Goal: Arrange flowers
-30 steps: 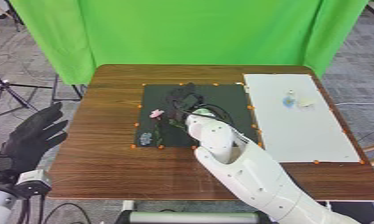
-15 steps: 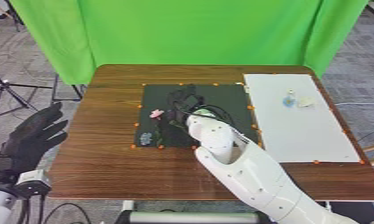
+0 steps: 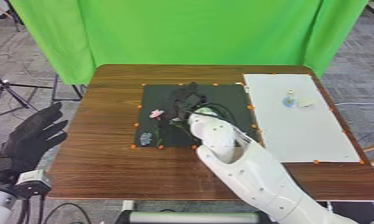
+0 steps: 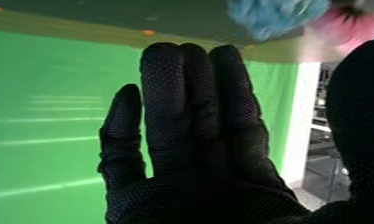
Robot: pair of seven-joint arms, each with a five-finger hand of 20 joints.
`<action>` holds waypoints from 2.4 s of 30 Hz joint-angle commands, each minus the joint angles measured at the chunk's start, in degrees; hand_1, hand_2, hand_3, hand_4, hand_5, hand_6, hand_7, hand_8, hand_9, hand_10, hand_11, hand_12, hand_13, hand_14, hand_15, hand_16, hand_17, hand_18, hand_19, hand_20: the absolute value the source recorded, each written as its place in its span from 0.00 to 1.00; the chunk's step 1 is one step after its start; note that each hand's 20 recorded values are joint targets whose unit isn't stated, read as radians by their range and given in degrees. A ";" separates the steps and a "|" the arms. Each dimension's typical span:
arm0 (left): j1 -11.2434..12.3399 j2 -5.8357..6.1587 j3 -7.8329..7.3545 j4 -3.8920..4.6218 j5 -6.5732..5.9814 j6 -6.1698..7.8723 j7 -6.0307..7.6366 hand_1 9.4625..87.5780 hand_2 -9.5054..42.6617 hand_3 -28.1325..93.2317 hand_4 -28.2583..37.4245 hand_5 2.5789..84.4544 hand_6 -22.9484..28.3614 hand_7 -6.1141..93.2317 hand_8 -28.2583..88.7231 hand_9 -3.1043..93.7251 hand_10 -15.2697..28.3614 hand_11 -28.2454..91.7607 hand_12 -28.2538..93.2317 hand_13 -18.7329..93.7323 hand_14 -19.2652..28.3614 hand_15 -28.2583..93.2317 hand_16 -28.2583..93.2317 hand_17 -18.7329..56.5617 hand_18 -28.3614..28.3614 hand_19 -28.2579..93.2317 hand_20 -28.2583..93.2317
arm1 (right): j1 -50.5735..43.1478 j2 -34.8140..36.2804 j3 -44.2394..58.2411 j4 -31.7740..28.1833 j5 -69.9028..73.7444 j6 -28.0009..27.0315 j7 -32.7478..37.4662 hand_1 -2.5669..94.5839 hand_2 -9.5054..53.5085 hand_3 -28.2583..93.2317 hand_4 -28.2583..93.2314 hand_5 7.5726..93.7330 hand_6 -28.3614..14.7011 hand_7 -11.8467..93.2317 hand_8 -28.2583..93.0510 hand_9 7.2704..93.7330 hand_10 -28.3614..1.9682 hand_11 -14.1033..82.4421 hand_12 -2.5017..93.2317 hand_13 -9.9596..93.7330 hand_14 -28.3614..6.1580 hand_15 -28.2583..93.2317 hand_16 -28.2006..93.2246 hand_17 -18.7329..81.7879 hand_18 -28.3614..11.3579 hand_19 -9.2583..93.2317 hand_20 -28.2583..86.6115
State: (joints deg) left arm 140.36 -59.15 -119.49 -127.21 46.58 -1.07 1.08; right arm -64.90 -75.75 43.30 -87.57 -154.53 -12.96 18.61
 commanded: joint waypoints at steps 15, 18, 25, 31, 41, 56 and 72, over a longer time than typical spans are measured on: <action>2.28 -2.21 -0.65 -1.13 0.21 1.13 1.09 0.15 0.18 0.81 0.00 0.23 0.46 0.28 0.15 0.21 0.55 0.33 0.39 0.29 0.63 0.36 0.30 0.10 0.82 0.54 0.31 | 2.65 18.85 13.77 8.04 10.24 6.71 16.20 0.31 0.00 0.95 0.01 0.27 0.51 0.36 0.14 0.28 0.42 0.31 0.28 0.41 0.40 0.35 0.44 0.25 0.09 0.55 0.44; 2.23 -2.17 -0.69 -1.09 0.16 1.03 1.22 0.15 0.19 0.81 0.00 0.23 0.46 0.27 0.15 0.21 0.55 0.33 0.39 0.29 0.63 0.36 0.30 0.10 0.82 0.54 0.31 | 0.96 20.47 15.27 8.04 10.28 8.43 17.40 0.33 0.00 0.95 0.01 0.28 0.50 0.38 0.13 0.30 0.42 0.32 0.27 0.47 0.41 0.36 0.42 0.33 0.07 0.60 0.44; 2.39 -2.20 -1.05 -1.02 0.01 0.99 0.91 0.15 0.18 0.81 0.00 0.23 0.46 0.28 0.15 0.21 0.55 0.33 0.40 0.29 0.63 0.36 0.30 0.10 0.82 0.54 0.31 | -2.71 22.57 18.08 7.20 9.77 7.63 17.04 0.36 0.00 0.94 0.01 0.36 0.54 0.43 0.10 0.39 0.46 0.41 0.26 0.60 0.51 0.46 0.38 0.42 0.17 0.66 0.44; 2.30 -2.01 -1.08 -0.93 0.01 0.91 0.81 0.15 0.18 0.81 0.00 0.23 0.46 0.28 0.15 0.21 0.55 0.33 0.39 0.29 0.63 0.35 0.30 0.10 0.82 0.54 0.31 | -5.06 23.03 19.15 6.02 9.72 7.15 16.37 0.37 0.00 0.94 0.00 0.43 0.59 0.45 0.09 0.48 0.52 0.47 0.26 0.66 0.57 0.50 0.38 0.41 0.21 0.70 0.46; 1.89 -1.64 -0.87 -0.62 -0.05 0.56 0.78 0.15 0.19 0.81 0.00 0.22 0.46 0.28 0.15 0.21 0.56 0.34 0.39 0.29 0.63 0.36 0.30 0.10 0.82 0.54 0.31 | -6.54 23.19 19.48 6.73 10.65 7.31 15.20 0.37 0.00 0.94 0.00 0.45 0.60 0.47 0.09 0.50 0.54 0.47 0.26 0.68 0.59 0.52 0.37 0.41 0.23 0.71 0.48; 2.12 -1.71 -0.71 -0.79 0.01 0.78 0.99 0.15 0.19 0.81 0.00 0.23 0.46 0.28 0.15 0.21 0.55 0.34 0.39 0.29 0.63 0.36 0.30 0.10 0.82 0.54 0.31 | -7.35 23.01 18.45 7.87 8.13 14.68 10.26 0.53 0.02 0.88 0.00 0.64 0.73 0.62 0.22 0.82 0.74 0.40 0.56 0.82 0.76 0.63 0.51 0.45 0.27 0.81 0.57; 1.80 -1.83 -0.72 -0.75 -0.01 0.86 0.81 0.15 0.19 0.81 0.00 0.23 0.46 0.28 0.15 0.21 0.56 0.34 0.39 0.29 0.63 0.36 0.30 0.10 0.82 0.54 0.31 | -6.83 19.83 17.72 -6.55 10.78 16.44 5.87 0.54 0.00 0.90 0.00 0.69 0.73 0.61 0.24 0.85 0.73 0.42 0.59 0.83 0.75 0.68 0.51 0.48 0.28 0.83 0.59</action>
State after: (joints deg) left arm 141.89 -60.82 -120.27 -127.85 46.61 -0.53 2.00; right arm -73.19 -53.15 62.50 -87.63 -144.38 1.65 27.66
